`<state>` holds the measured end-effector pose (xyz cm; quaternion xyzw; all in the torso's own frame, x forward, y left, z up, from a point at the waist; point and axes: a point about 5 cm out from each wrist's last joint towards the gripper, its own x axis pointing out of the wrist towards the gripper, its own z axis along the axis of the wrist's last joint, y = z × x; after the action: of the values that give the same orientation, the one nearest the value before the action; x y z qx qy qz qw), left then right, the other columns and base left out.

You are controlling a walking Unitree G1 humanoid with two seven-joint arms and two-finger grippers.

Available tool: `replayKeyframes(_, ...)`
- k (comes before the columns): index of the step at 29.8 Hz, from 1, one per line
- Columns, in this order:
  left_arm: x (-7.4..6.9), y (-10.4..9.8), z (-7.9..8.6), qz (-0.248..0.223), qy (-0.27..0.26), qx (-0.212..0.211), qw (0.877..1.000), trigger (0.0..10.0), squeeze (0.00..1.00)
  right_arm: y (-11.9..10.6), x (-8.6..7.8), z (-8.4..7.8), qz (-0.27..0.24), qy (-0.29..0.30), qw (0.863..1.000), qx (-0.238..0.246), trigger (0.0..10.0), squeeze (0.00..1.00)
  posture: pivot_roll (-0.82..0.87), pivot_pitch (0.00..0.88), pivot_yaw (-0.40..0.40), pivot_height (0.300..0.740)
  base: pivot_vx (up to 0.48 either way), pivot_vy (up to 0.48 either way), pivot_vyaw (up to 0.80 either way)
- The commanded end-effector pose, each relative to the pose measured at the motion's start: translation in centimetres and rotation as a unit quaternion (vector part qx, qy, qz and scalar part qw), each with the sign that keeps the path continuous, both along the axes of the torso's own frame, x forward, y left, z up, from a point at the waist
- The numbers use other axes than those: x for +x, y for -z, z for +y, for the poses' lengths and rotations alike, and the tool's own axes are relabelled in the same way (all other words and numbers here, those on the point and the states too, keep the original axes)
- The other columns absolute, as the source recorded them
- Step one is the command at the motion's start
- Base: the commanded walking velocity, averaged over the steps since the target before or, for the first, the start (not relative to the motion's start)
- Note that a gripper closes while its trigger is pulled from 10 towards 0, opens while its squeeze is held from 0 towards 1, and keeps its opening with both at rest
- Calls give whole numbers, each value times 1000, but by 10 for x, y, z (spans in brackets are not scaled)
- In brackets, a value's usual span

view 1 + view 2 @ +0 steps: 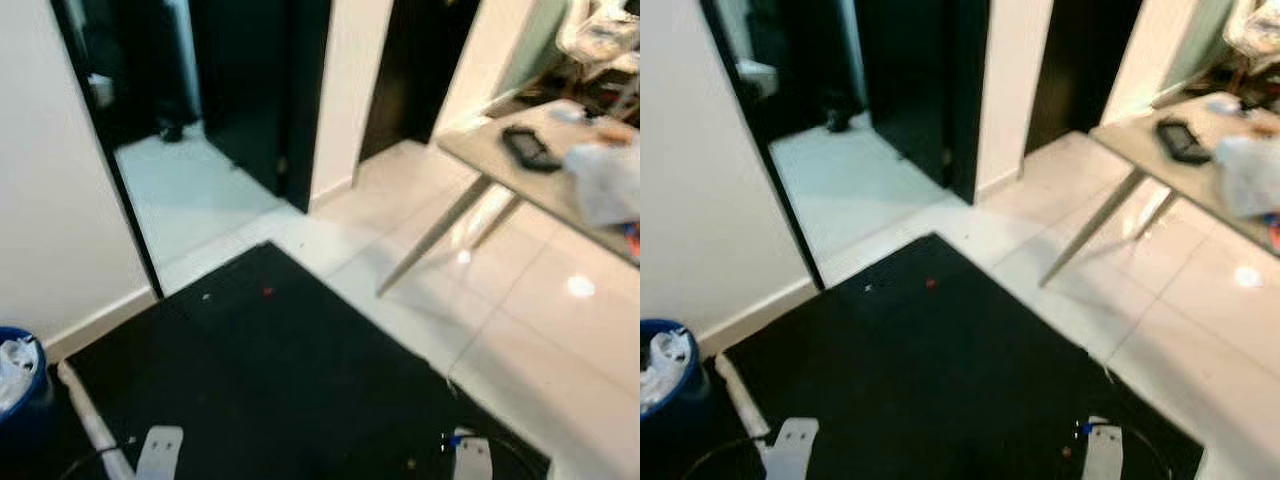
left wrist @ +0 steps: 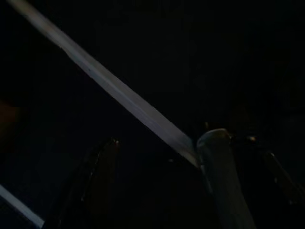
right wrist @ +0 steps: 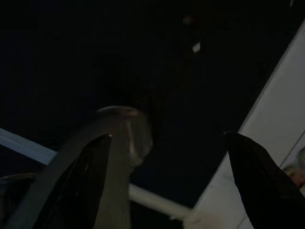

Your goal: Picking trash to rubbish bin

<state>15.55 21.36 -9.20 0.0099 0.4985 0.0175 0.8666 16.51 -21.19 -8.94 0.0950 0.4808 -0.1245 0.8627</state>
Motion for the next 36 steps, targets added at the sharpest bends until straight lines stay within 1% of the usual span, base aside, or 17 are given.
replayKeyframes(1, 1, 0, -3, 1, 1, -3, 1000, 10000, 0, 0, -3, -5, 6, 3, 1000, -6, 10000, 0, -3, 52, 27, 740, 0, 0, -781)
replayKeyframes(24, 4, -1, -4, -5, -2, -11, 1000, 10000, 0, 0, -3, -7, 7, 4, 1000, -10, 10000, 0, -6, 50, 28, 740, 0, 0, -781)
replayKeyframes(36, 10, -4, -4, -23, -15, -24, 999, 10000, 0, 0, -3, -8, 4, 7, 1000, -13, 10000, 0, -2, 53, 27, 740, 0, 0, -781)
